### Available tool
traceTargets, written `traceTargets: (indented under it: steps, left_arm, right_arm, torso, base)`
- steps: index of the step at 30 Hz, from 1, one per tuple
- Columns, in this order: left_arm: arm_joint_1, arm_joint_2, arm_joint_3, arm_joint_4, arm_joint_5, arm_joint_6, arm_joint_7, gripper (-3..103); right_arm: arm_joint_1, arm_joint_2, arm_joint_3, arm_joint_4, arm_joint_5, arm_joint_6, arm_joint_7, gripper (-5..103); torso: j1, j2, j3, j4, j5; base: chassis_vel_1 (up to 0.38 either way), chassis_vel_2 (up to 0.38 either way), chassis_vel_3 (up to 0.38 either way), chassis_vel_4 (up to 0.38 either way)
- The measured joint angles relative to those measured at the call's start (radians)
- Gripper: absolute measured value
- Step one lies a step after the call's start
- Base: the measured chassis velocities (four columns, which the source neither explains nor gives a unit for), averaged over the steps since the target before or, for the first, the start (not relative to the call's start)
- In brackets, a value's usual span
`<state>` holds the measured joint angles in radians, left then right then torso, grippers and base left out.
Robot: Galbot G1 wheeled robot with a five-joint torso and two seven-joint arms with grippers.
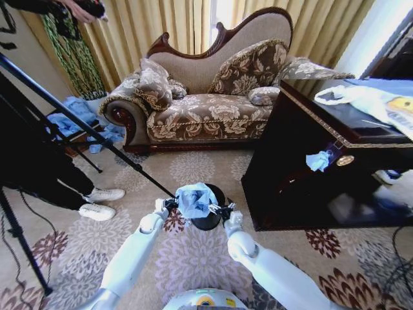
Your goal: Place a garbage bag over the trash bin.
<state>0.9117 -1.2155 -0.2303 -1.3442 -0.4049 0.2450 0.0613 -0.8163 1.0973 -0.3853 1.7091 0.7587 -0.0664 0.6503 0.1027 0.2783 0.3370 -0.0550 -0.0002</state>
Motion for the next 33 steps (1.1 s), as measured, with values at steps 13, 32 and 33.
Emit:
traceTargets:
  steps: [13,32,33]
  left_arm:
    - [-0.002,-0.011,0.003,0.015,0.011,-0.008,0.007,0]
    - [0.006,-0.012,0.001,0.010,0.010,-0.023,0.013,0]
    - [0.007,-0.013,0.001,0.011,0.010,-0.024,0.013,0]
  right_arm:
    - [0.028,0.064,-0.037,-0.074,0.038,-0.019,0.024,60]
    - [0.092,0.052,-0.032,-0.138,0.011,-0.015,0.011,1]
    - [0.086,0.051,-0.032,-0.133,0.010,-0.015,0.011,0]
  torso:
    - [0.000,0.000,0.000,-0.0001,0.0000]
    - [0.000,0.000,0.000,-0.0001,0.0002]
    - [0.000,0.000,0.000,-0.0001,0.0003]
  base:
    - [0.000,0.000,0.000,0.000]
    - [0.000,0.000,0.000,0.000]
    - [0.000,0.000,0.000,0.000]
